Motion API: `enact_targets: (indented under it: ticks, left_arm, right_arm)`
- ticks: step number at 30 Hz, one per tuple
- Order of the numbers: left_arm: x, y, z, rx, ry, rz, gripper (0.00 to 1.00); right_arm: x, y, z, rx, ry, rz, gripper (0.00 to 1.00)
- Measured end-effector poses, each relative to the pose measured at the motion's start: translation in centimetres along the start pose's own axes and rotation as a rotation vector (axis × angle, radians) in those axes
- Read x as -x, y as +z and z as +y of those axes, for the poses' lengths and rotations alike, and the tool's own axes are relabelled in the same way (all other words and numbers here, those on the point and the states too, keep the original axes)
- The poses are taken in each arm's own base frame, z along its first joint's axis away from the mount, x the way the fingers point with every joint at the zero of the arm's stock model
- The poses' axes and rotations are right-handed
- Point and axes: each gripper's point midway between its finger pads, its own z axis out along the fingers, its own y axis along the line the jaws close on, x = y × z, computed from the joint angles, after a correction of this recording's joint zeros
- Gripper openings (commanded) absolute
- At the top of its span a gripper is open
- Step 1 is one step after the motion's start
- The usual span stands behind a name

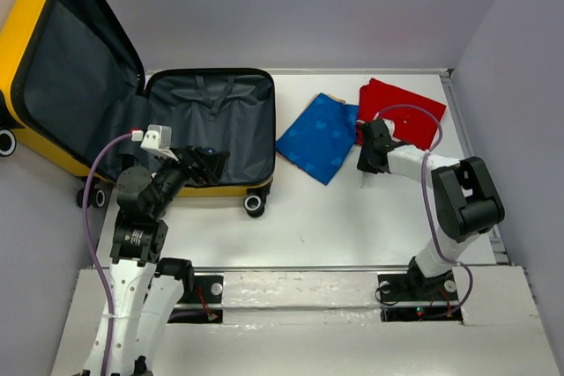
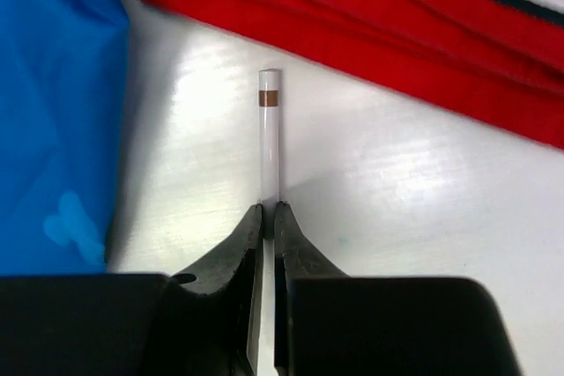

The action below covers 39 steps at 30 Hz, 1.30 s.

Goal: Pack the luggage

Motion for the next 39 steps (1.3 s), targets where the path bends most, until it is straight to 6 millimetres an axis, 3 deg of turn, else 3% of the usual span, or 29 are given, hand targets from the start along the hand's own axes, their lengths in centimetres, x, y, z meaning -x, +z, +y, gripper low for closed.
enact_targets:
  ticks: [5, 8, 12, 14, 15, 18, 19, 20, 23, 26, 28, 30, 32, 35, 37, 39]
  left_arm:
    - [0.0, 0.0, 0.0, 0.000, 0.000, 0.000, 0.99]
    - [0.0, 0.0, 0.0, 0.000, -0.001, 0.000, 0.99]
    - [0.0, 0.0, 0.0, 0.000, -0.001, 0.000, 0.99]
    - [0.0, 0.0, 0.0, 0.000, 0.000, 0.000, 0.99]
    - [0.0, 0.0, 0.0, 0.000, 0.000, 0.000, 0.99]
    - [0.0, 0.0, 0.0, 0.001, -0.001, 0.000, 0.99]
    - [0.0, 0.0, 0.0, 0.002, -0.001, -0.001, 0.99]
    - [0.0, 0.0, 0.1, 0.004, -0.001, -0.001, 0.99]
    - [0.0, 0.0, 0.1, 0.007, -0.001, 0.000, 0.99]
    - [-0.1, 0.0, 0.2, 0.009, -0.002, 0.003, 0.99]
    - [-0.1, 0.0, 0.2, 0.009, -0.002, 0.003, 0.99]
    - [-0.1, 0.0, 0.2, 0.009, -0.002, 0.003, 0.99]
    - [-0.1, 0.0, 0.1, 0.008, -0.002, 0.002, 0.99]
    - [-0.1, 0.0, 0.1, 0.008, -0.002, 0.001, 0.96]
    - [-0.1, 0.0, 0.1, 0.008, -0.002, 0.002, 0.95]
    - [-0.1, 0.0, 0.1, 0.008, -0.002, 0.001, 0.93]
  right_arm:
    - [-1.3, -2.7, 0.0, 0.072, -0.008, 0.004, 0.07]
    - [-0.1, -6.3, 2.9, 0.201, -0.020, -0.061, 0.07]
    - [1.5, -12.1, 9.5, 0.446, -0.046, -0.145, 0.07]
    - [2.5, -15.7, 14.9, 0.606, -0.073, -0.170, 0.07]
    - [2.7, -16.7, 16.6, 0.648, -0.085, -0.170, 0.09]
    - [4.8, -21.2, 25.1, 0.847, -0.116, -0.194, 0.49]
    - [4.9, -21.7, 27.7, 0.899, -0.122, -0.192, 0.66]
    - [5.4, -22.7, 30.6, 0.968, -0.132, -0.200, 0.69]
    - [3.2, -22.8, 33.1, 1.030, -0.173, -0.152, 0.70]
    - [0.8, -20.3, 31.2, 0.964, -0.189, -0.103, 0.56]
    - [-0.2, -18.0, 28.4, 0.878, -0.182, -0.088, 0.39]
    - [-0.8, -15.6, 25.1, 0.773, -0.164, -0.086, 0.31]
    - [-0.5, -12.9, 20.6, 0.638, -0.123, -0.090, 0.31]
    - [-0.6, -9.3, 15.6, 0.471, -0.083, -0.085, 0.46]
    - [-1.2, -7.2, 13.1, 0.382, -0.073, -0.066, 0.55]
    - [-2.4, -5.1, 10.8, 0.302, -0.072, -0.025, 0.56]
